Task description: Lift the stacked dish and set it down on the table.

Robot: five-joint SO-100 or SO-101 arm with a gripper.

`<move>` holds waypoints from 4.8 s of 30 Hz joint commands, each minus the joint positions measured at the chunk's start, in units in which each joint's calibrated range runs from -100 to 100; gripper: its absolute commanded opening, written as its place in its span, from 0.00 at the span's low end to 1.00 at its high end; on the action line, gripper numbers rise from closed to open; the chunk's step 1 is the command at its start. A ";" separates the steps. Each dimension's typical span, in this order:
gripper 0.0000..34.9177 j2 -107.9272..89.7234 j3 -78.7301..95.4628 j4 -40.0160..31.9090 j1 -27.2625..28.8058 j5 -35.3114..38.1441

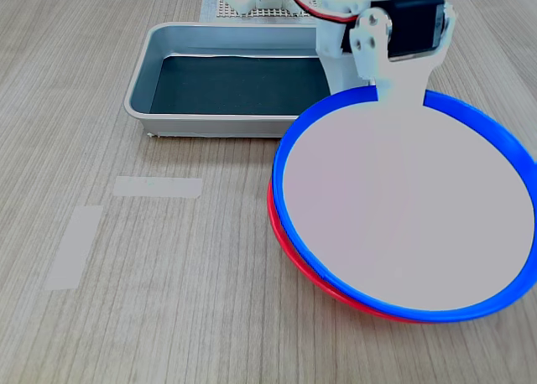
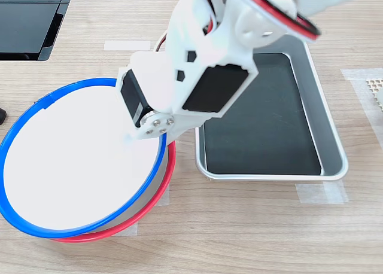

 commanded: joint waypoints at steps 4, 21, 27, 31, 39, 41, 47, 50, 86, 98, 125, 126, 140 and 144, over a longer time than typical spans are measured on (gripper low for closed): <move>0.12 1.07 -3.93 -1.05 1.23 0.29; 0.00 -19.91 9.45 -3.27 0.19 -2.30; 0.00 -28.52 13.55 -5.92 1.14 -3.22; 0.00 -31.59 14.18 -6.66 3.21 -3.47; 0.00 -34.92 18.28 -10.62 15.63 -1.42; 0.00 -33.30 18.46 -10.79 19.96 -0.05; 0.00 -28.01 18.10 -13.26 26.26 1.76; 0.00 -22.81 16.55 -15.16 28.52 2.15; 0.00 -7.46 22.65 -28.86 26.36 4.30; 0.25 -6.94 22.74 -28.53 26.64 4.69; 0.36 -39.87 26.29 8.61 22.03 4.93; 0.24 -42.60 25.84 9.52 20.71 4.00; 0.00 -94.71 79.73 -24.57 12.43 -7.08; 0.00 -105.20 89.47 -20.36 13.75 -7.42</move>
